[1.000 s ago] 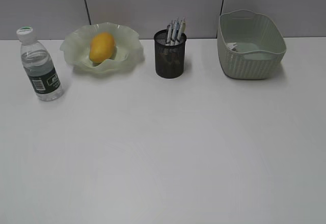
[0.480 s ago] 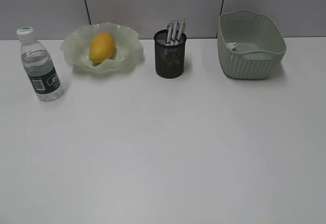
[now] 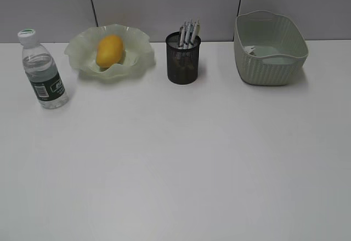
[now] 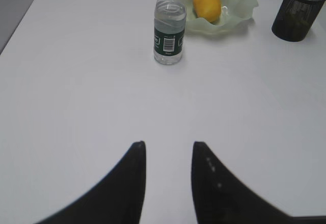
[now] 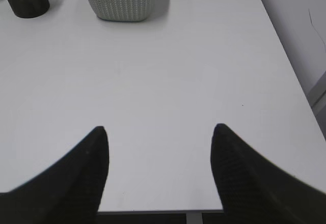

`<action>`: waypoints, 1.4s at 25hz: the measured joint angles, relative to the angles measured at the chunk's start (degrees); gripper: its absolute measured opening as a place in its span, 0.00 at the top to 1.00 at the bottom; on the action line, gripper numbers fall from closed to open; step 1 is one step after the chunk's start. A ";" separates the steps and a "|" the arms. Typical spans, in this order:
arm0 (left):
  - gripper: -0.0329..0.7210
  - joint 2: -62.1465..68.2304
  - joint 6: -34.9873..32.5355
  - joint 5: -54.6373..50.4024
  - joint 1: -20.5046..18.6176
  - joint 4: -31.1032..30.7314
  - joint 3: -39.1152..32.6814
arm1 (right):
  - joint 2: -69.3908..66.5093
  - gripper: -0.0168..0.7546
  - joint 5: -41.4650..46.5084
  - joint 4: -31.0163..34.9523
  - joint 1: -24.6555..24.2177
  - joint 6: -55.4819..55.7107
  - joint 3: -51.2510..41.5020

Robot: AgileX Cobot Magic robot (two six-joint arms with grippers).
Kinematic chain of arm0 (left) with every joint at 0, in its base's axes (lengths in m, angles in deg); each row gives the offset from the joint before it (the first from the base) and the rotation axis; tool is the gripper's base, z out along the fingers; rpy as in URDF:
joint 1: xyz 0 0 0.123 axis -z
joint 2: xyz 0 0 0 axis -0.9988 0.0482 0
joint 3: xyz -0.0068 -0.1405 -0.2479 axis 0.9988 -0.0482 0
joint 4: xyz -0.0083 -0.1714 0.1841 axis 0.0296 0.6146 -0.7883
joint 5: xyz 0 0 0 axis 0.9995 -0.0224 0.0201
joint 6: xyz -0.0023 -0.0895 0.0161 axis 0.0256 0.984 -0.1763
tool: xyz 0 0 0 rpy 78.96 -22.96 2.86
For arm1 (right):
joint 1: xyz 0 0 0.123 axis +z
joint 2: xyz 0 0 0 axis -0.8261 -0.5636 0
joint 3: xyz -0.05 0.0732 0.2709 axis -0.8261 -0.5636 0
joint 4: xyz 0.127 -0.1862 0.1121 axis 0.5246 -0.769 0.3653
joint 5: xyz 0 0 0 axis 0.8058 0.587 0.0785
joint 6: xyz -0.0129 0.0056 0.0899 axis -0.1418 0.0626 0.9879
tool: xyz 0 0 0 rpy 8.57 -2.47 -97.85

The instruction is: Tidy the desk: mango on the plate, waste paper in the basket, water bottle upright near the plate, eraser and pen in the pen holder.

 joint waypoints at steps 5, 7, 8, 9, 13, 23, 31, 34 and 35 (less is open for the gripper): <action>0.64 0.00 0.00 0.00 0.00 0.00 0.00 | 0.00 0.33 0.00 0.00 0.00 0.00 0.00; 0.64 0.00 0.00 0.00 0.00 0.00 0.00 | 0.00 0.33 0.00 0.00 0.00 0.00 0.00; 0.64 0.00 0.00 0.00 0.00 0.00 0.00 | 0.00 0.33 0.00 0.00 0.00 0.00 0.00; 0.64 0.00 0.00 0.00 0.00 0.00 0.00 | 0.00 0.33 0.00 0.00 0.00 0.00 0.00; 0.64 0.00 0.00 0.00 0.00 0.00 0.00 | 0.00 0.33 0.00 0.00 0.00 0.00 0.00; 0.64 0.00 0.00 0.00 0.00 0.00 0.00 | 0.00 0.33 0.00 0.00 0.00 0.00 0.00; 0.64 0.00 0.00 0.00 0.00 0.00 0.00 | 0.00 0.33 0.00 0.00 0.00 0.00 0.00; 0.64 0.00 0.00 0.00 0.00 0.00 0.00 | 0.00 0.33 0.00 0.00 0.00 0.00 0.00; 0.64 0.00 0.00 0.00 0.00 0.00 0.00 | 0.00 0.33 0.00 0.00 0.00 0.00 0.00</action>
